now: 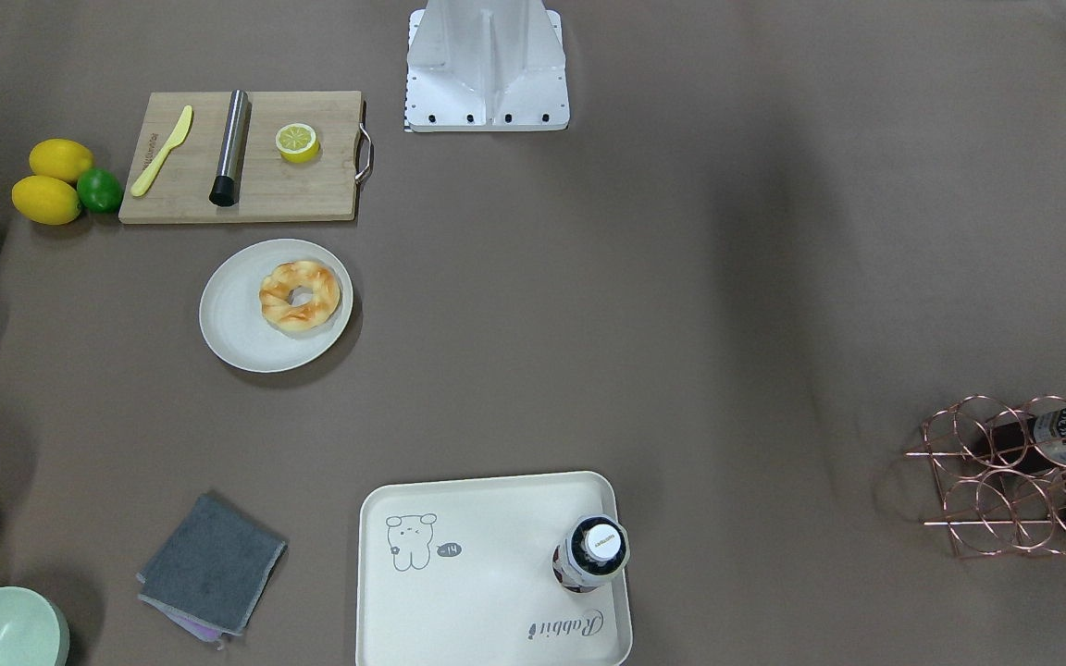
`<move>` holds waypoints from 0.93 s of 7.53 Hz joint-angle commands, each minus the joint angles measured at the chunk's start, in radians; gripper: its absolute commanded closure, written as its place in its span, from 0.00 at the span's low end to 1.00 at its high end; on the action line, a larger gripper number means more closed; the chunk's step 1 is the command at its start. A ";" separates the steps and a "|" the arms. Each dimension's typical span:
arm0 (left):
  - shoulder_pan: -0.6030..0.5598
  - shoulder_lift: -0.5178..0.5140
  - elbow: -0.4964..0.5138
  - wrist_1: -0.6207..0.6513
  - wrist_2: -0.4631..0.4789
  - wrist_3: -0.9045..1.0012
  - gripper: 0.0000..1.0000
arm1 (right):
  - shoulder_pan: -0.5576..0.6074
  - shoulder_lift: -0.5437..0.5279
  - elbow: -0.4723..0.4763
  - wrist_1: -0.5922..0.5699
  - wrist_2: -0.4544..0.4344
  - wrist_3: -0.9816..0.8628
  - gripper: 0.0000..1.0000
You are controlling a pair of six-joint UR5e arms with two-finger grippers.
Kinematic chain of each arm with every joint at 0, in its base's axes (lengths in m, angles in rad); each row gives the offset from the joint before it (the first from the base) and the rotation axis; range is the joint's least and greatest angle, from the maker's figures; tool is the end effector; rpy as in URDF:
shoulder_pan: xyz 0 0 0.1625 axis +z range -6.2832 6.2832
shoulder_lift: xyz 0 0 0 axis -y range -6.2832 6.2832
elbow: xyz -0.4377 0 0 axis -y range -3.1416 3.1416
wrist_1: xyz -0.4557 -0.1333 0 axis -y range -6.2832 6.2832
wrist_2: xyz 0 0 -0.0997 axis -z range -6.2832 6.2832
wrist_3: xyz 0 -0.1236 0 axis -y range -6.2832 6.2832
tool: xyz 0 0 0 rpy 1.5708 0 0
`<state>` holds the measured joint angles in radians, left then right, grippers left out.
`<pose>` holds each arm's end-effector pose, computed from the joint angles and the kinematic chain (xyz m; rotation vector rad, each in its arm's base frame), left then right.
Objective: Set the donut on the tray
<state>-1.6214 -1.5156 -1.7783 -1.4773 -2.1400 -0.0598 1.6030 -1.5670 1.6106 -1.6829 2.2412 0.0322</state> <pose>-0.0935 -0.5279 0.6285 0.0546 0.5695 -0.0906 0.0742 -0.5477 0.6838 -0.0659 -0.6703 0.0849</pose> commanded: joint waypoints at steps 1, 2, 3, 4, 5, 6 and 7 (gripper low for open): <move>0.003 0.000 0.005 -0.005 0.000 0.000 0.02 | 0.000 -0.002 0.005 0.000 0.000 0.000 0.00; 0.003 0.000 0.002 -0.003 0.002 0.000 0.02 | 0.000 -0.008 0.005 0.002 0.000 0.000 0.00; 0.003 0.000 0.002 -0.002 -0.001 0.000 0.02 | 0.000 -0.010 0.005 0.003 0.000 0.000 0.00; 0.003 -0.002 0.002 -0.002 0.002 0.000 0.02 | 0.000 -0.011 0.005 0.003 0.002 0.000 0.00; 0.003 -0.002 0.003 -0.002 0.002 0.000 0.02 | 0.000 -0.019 0.012 0.003 0.012 -0.002 0.00; 0.003 0.000 0.000 -0.002 0.002 0.000 0.02 | 0.000 -0.027 0.021 0.005 0.015 -0.002 0.00; 0.003 0.000 0.000 0.000 0.002 0.000 0.02 | 0.000 -0.027 0.022 0.005 0.017 -0.002 0.00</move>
<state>-1.6184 -1.5163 -1.7766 -1.4787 -2.1385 -0.0598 1.6030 -1.5881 1.6259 -1.6790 2.2527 0.0310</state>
